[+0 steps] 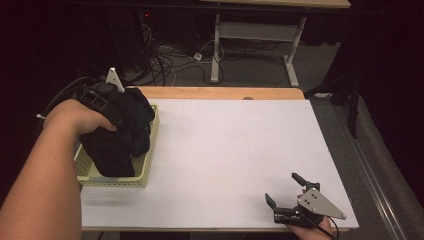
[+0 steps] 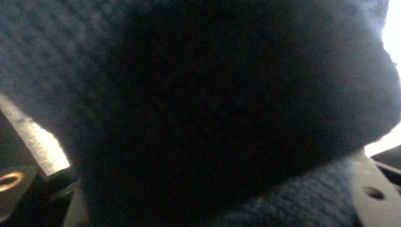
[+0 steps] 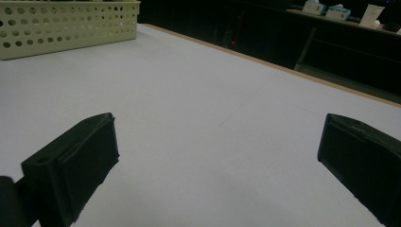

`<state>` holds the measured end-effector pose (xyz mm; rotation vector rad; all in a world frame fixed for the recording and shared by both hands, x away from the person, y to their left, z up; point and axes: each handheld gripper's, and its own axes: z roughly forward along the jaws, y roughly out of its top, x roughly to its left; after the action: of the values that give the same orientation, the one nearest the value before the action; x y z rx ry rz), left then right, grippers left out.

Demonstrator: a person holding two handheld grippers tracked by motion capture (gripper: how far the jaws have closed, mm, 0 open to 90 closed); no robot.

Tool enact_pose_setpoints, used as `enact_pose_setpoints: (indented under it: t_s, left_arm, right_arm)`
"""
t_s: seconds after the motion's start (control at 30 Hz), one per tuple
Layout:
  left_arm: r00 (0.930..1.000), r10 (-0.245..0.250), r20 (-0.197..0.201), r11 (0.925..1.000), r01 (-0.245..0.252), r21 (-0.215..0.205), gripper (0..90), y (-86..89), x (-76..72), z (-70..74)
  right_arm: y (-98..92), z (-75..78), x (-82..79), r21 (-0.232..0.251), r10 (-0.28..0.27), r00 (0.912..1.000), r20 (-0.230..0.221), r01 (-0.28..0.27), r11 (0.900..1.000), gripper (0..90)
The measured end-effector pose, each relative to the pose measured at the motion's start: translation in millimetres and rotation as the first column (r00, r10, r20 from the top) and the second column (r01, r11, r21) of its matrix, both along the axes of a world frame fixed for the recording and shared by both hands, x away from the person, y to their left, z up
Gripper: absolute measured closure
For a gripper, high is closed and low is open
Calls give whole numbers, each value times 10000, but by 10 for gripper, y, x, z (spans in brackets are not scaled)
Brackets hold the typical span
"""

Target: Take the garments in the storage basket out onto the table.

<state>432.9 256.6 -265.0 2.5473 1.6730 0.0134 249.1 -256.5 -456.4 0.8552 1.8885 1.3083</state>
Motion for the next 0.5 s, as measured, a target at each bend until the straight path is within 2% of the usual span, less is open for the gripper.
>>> enact_pose_setpoints:
  t_s: [0.17,0.5]
  left_arm:
    - [9999,-167,26,9999,167,5,469,-93,-43,153]
    - [9976,-589,360,9983,589,-6,469,-320,-116,441]
  right_arm:
    - [7,5,-2,11,51,10000,19,-51,10000,1]
    - [11,13,-14,42,59,10000,44,-59,10000,1]
